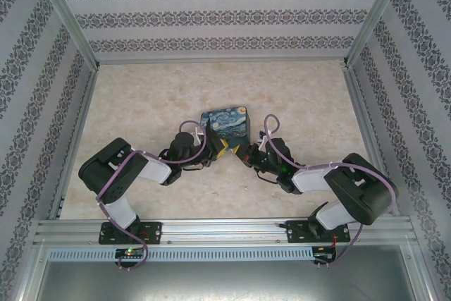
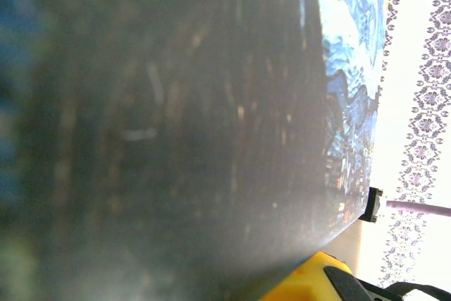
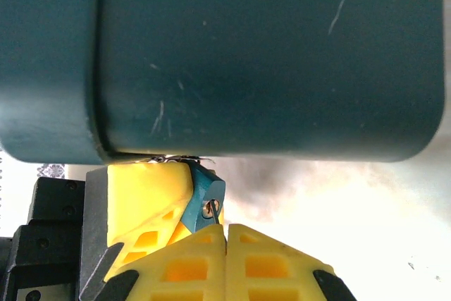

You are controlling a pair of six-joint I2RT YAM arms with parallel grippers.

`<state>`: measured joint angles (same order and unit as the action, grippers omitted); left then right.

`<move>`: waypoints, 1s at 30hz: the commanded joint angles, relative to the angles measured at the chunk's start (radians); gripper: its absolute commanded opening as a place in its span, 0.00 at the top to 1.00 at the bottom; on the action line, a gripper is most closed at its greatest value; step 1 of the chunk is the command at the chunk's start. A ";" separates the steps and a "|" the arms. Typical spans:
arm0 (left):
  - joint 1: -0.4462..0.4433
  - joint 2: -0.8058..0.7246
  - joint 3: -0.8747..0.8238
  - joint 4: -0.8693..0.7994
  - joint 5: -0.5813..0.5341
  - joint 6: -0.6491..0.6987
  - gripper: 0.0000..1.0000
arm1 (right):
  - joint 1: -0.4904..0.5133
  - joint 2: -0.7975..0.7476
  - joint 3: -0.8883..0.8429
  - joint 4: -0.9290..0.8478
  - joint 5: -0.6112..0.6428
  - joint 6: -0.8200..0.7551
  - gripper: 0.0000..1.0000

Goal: Unlock a padlock with a key

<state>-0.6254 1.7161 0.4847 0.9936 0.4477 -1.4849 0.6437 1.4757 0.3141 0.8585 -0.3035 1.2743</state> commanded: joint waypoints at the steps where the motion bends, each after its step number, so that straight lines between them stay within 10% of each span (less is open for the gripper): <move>1: 0.005 -0.038 0.016 0.111 0.033 -0.042 1.00 | 0.000 0.030 0.037 0.060 -0.016 0.014 1.00; 30: 0.004 -0.139 0.029 0.043 0.053 -0.011 1.00 | -0.081 0.287 0.075 0.472 -0.151 0.268 1.00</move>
<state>-0.5949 1.6245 0.4847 0.9451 0.3683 -1.5108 0.5766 1.7382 0.3519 1.2881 -0.4500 1.5215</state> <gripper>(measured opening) 0.103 0.064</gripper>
